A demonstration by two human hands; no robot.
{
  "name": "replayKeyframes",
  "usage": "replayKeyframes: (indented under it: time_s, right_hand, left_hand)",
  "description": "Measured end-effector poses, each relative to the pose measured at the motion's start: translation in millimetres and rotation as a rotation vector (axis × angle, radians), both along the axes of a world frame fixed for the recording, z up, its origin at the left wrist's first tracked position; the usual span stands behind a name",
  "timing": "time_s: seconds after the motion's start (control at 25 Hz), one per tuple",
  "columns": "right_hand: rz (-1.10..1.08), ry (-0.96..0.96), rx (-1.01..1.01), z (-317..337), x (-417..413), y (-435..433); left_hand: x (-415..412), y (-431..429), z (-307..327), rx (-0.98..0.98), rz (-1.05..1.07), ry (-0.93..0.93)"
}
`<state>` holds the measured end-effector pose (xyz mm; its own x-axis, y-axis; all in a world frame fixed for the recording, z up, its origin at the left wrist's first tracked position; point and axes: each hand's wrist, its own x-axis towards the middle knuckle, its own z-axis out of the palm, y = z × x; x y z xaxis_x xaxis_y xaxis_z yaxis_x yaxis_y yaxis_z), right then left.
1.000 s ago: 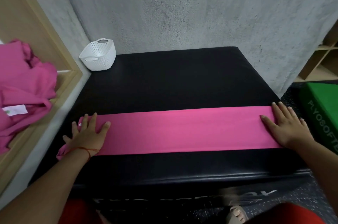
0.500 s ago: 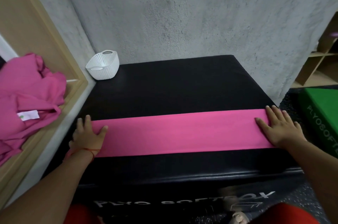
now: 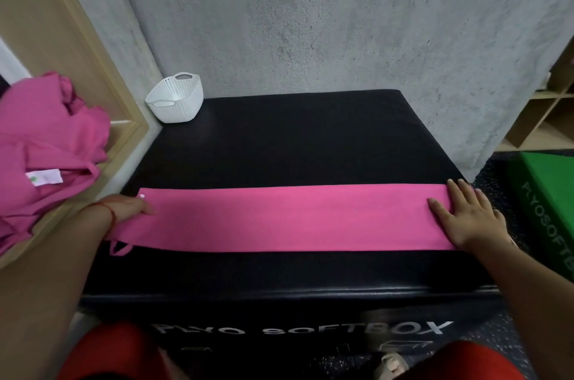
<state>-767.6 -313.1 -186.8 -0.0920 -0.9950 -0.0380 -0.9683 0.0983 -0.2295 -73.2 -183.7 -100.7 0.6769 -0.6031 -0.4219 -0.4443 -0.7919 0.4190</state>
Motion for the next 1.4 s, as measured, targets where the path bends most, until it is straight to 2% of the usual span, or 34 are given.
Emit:
replayKeyframes:
  time_s: [0.08,0.16,0.24,0.28,0.4,0.48,0.64,0.72,0.8,0.88,0.92,0.96,1.04,1.08,1.16,1.24,1.32,1.36,1.4]
  right_hand:
    - [-0.005,-0.006,-0.007,-2,-2,1]
    - [-0.002,-0.012,-0.011,-2,-2,1]
    - [-0.005,-0.011,-0.012,-1,-1,2]
    - [-0.007,-0.01,-0.012,-1,-1,2]
    - [-0.008,-0.012,-0.008,-1,0,2]
    - [-0.01,-0.018,-0.006,-1,-1,2]
    - [-0.007,-0.027,-0.004,0,-1,2]
    - [-0.007,-0.027,-0.002,0,-1,3]
    - [-0.01,-0.024,0.003,1,-1,3]
    - [-0.013,-0.032,0.0,0,-1,3]
    - [-0.014,-0.037,-0.001,0,-1,3]
    - [-0.01,-0.041,0.003,1,-1,3]
    - [0.001,-0.02,0.018,0,-2,3]
    - [0.005,0.001,0.018,1,-2,3]
    - [0.005,0.074,-0.023,6,-4,2]
    - [0.008,0.207,-0.069,19,-4,3]
    - [0.024,0.303,-0.05,31,-3,5]
    - [0.043,0.331,0.002,38,0,2]
    - [0.077,0.332,0.072,46,8,3]
  left_hand:
    - [-15,-8,7,-0.064,0.008,-0.063]
    - [-45,-18,18,-0.274,-0.018,-0.229]
    - [-103,-20,40,-0.316,-0.217,-0.454]
    - [-134,-20,47,-0.291,-0.301,-0.491]
    - [-226,-30,44,-0.371,-0.352,-0.328]
    - [-288,-40,17,-0.358,-0.427,-0.253]
    - [-362,-33,-42,-0.212,-0.565,-0.3]
    - [-347,-25,-45,-0.26,-0.645,-0.22]
    - [-312,-20,-32,-0.435,-0.605,-0.091]
    - [-259,-19,-24,-0.517,-0.466,-0.26]
    - [-233,-18,-22,-0.452,-0.397,-0.347]
    - [-209,-14,-21,-0.327,-0.322,-0.328]
    - [-179,-14,-22,-0.063,-0.205,-0.032]
    - [-173,-16,-22,0.001,-0.181,0.138]
    - [-170,-27,-18,0.071,-0.208,0.295]
    - [-168,-46,-9,0.184,-0.293,0.298]
    - [-158,-87,4,0.307,-0.403,0.2]
    - [-154,-115,15,0.319,-0.445,0.105]
    - [-150,-140,26,0.239,-0.46,-0.025]
